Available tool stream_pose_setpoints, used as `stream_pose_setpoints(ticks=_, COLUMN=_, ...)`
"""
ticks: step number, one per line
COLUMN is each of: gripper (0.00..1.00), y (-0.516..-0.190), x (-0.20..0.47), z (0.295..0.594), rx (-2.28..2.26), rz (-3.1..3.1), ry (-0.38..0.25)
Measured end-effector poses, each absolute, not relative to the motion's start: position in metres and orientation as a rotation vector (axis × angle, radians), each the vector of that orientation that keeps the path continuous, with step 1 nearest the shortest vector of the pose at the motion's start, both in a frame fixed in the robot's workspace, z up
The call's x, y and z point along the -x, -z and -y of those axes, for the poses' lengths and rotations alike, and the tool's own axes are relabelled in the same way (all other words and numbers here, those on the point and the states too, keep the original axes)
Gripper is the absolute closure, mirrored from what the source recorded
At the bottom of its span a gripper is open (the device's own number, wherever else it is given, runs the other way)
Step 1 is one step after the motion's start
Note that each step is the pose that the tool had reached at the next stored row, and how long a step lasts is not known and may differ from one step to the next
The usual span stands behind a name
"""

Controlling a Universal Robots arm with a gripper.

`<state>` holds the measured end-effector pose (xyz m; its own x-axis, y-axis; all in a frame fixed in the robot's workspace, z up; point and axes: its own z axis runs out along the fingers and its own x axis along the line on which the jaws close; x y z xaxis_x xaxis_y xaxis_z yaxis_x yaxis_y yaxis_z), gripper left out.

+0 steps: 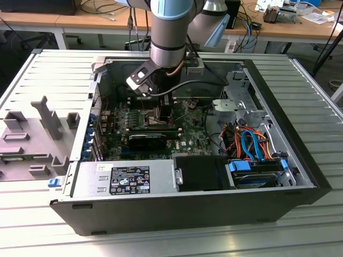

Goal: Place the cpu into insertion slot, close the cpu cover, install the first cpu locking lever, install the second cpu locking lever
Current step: 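Place the cpu into insertion slot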

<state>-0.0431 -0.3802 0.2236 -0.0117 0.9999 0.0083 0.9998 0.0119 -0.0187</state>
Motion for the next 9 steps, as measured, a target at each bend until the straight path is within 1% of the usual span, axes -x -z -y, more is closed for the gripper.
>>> stream_pose_setpoints(ticks=9, gripper=0.45, y=-0.2233, x=0.0454, z=0.3796, rx=2.195, rz=2.221, ry=-0.011)
